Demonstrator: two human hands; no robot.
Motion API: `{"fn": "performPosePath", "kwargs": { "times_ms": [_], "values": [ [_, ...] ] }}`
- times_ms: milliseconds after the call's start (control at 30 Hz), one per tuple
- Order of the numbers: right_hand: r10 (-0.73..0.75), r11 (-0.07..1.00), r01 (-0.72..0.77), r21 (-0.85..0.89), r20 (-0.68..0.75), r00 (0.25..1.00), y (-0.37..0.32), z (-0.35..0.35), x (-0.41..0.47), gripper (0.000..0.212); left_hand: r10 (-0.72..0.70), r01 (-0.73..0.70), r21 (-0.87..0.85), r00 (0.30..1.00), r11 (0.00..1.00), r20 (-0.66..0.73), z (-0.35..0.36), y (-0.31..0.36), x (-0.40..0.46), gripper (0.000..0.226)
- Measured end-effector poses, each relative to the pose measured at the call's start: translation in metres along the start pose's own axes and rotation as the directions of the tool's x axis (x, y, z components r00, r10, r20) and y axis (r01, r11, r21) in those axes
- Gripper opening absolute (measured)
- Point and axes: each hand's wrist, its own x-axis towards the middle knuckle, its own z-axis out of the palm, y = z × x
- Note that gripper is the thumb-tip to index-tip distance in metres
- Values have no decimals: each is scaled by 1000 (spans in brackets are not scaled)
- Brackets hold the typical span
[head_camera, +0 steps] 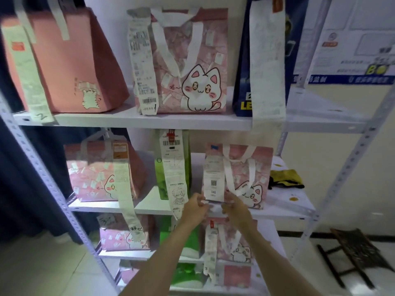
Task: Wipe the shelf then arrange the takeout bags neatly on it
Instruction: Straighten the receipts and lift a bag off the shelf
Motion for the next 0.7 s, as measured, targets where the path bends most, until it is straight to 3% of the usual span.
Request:
{"fn": "performPosePath", "kwargs": {
  "times_ms": [100,233,367,467,567,700],
  "values": [
    [92,943,-71,327,-50,995,0,14,9,20,-78,79,-118,997,990,15,8,-12,15,16],
    [91,937,-56,344,-86,992,6,20,11,13,-120,118,-206,993,971,0,15,-20,24,20],
    [90,938,-58,342,-78,993,14,17,7,9,-50,33,-145,992,989,-113,21,-28,28,25],
    [88,936,-58,347,-71,994,16,14,4,9,12,-32,-162,992,986,-123,21,-24,25,10],
    [128,915,-87,395,-80,988,17,16,-5,6,72,-97,-190,989,977,-132,17,-21,16,12],
    [192,896,-166,413,-21,981,22,36,-26,9,53,-85,-226,988,970,-144,7,-32,5,14]
  ]
}}
